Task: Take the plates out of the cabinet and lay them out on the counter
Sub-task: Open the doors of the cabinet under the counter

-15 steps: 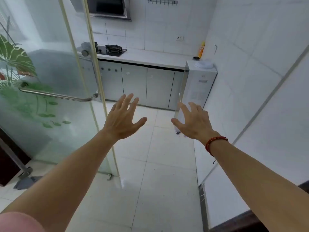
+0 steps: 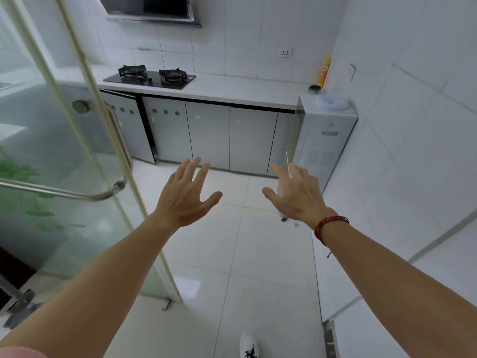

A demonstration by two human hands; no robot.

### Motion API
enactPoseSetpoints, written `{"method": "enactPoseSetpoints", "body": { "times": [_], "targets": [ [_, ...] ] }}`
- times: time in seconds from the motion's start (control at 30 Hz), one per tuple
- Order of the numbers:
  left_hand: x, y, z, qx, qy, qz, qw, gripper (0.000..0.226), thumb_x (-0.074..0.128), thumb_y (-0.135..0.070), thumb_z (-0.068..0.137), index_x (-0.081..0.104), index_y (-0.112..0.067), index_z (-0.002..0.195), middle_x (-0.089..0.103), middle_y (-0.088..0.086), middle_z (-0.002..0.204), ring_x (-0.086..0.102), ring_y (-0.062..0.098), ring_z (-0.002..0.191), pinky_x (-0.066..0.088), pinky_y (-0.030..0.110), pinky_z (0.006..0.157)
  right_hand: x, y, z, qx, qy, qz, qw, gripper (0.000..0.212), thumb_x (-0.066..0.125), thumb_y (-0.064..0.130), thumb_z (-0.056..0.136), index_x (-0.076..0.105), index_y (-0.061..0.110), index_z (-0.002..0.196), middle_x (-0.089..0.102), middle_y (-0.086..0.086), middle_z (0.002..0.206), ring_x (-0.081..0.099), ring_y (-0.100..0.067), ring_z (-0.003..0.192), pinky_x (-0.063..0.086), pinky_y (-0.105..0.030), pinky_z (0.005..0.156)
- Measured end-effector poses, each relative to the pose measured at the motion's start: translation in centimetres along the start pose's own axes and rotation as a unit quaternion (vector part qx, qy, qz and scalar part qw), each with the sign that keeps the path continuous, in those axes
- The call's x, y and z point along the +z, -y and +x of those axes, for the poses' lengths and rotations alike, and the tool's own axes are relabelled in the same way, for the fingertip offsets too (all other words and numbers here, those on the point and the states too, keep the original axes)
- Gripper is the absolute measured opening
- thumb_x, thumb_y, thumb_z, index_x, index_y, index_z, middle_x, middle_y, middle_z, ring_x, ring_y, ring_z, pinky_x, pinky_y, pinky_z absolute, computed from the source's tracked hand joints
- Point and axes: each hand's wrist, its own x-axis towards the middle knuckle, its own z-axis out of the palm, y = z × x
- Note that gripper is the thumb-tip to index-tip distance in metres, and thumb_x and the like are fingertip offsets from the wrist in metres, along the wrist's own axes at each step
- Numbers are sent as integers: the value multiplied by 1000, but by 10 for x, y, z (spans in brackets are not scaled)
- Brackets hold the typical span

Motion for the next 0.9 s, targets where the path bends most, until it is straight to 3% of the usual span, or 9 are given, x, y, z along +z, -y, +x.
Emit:
{"method": "enactPoseSetpoints", "body": {
  "times": [0.47,0.9],
  "targets": [
    [69,51,186,-57,37,20,997,83,28,-68,87,31,-13,149,29,11,158,22,31,146,30,47,114,54,-53,209,-23,66,-5,998,73,30,67,91,25,29,153,35,-15,152,32,-32,139,31,-51,110],
    [141,143,353,-46,43,6,998,83,31,-68,86,31,-14,149,28,12,158,22,34,146,28,47,115,110,-47,386,-5,72,-26,997,70,34,64,93,23,30,153,32,-14,154,29,-31,140,29,-48,110]
  ]
}}
